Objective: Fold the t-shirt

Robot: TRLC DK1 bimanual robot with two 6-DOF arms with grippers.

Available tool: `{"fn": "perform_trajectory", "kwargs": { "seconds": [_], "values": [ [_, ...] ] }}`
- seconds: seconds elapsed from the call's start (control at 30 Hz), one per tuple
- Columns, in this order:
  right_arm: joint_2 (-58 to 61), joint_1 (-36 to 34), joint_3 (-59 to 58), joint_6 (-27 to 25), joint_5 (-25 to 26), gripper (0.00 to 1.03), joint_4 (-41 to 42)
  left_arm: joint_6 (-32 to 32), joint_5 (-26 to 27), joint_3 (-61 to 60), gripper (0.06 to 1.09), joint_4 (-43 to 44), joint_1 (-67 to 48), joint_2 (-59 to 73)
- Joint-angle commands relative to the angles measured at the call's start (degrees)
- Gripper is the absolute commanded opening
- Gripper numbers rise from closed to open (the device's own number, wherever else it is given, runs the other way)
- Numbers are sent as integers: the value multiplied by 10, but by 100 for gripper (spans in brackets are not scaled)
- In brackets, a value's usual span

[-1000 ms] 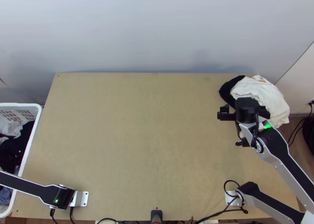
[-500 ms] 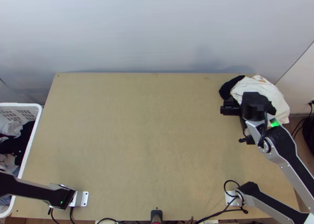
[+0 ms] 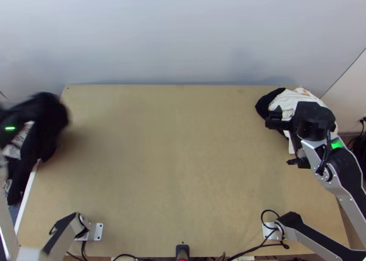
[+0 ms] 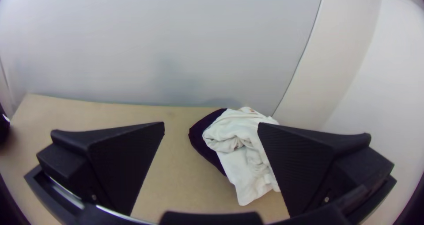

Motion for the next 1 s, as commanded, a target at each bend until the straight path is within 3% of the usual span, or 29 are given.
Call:
{"fn": "perform_trajectory", "kwargs": {
  "seconds": [0.0,0.2,0.47,0.77,0.97],
  "values": [
    [-6,-13,21,17,-1,98,-19,-30,-199,-32,9,8,-366,-32],
    [-14,-28,22,22,-1,98,-20,-55,-270,9,9,16,-531,62],
    [-13,-43,31,39,-2,98,-33,-61,-289,73,9,52,-663,197],
    [31,-82,86,66,-9,98,-59,-84,-352,288,9,65,-789,406],
    [33,-113,89,74,-18,98,-60,-84,-353,356,9,51,-865,490]
  ]
}}
